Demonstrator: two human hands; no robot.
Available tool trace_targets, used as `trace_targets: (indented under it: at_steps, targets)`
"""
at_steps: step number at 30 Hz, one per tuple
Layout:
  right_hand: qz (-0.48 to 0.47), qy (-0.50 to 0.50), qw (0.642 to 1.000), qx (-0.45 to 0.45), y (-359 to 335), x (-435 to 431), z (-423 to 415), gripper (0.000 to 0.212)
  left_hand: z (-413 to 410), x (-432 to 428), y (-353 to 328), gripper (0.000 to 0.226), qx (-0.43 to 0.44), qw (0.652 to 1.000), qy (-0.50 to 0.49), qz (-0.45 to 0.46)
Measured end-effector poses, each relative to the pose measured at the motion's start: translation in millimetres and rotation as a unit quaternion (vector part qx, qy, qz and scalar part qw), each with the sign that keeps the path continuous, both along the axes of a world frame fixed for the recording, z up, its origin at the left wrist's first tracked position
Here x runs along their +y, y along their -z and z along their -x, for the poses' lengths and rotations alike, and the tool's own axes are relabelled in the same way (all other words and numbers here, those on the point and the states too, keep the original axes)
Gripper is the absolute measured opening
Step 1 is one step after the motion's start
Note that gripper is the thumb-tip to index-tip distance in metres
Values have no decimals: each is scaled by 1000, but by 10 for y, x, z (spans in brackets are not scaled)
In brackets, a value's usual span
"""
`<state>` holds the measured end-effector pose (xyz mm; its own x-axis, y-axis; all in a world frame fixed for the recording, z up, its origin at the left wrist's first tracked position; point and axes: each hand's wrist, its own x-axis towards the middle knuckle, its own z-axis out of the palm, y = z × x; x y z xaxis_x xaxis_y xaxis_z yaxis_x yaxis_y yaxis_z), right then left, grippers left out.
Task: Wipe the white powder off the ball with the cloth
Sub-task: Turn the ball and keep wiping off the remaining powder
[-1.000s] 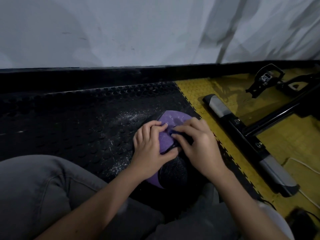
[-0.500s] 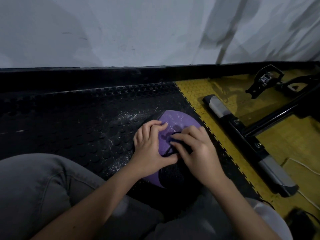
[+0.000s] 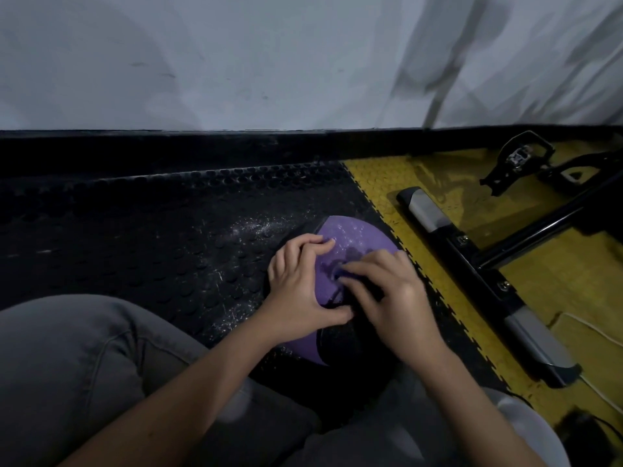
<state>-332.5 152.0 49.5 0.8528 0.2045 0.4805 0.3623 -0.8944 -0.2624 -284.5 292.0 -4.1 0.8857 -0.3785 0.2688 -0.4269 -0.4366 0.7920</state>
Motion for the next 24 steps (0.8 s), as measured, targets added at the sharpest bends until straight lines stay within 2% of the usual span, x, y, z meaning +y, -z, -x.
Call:
trace_targets:
  at_steps: [6,8,13,19,21,24]
  targets:
    - [-72,157,985,2,-90,-331,-246,15,-25,-57,-20,97,0,1000,25,-4]
    - [-56,145,988,-10,-55,-235,-175,15,-16,-81,-6,96,-16,1000,12,-5]
    - [-3,27,999,-20,21,-37,-3,22,18,-78,15,91,-27,1000,-5,1]
    - [-84,175,981,20,-98,-408,-264,16,-2,-97,25,92,-37,999,-2,-12]
    - [-76,174,982,0,-64,-336,-235,14,-1,-132,30,92,-44,999,-11,-9]
    - [-32,98,994,-26,0,-103,-90,16,4,-160,57,89,-58,998,-30,-5]
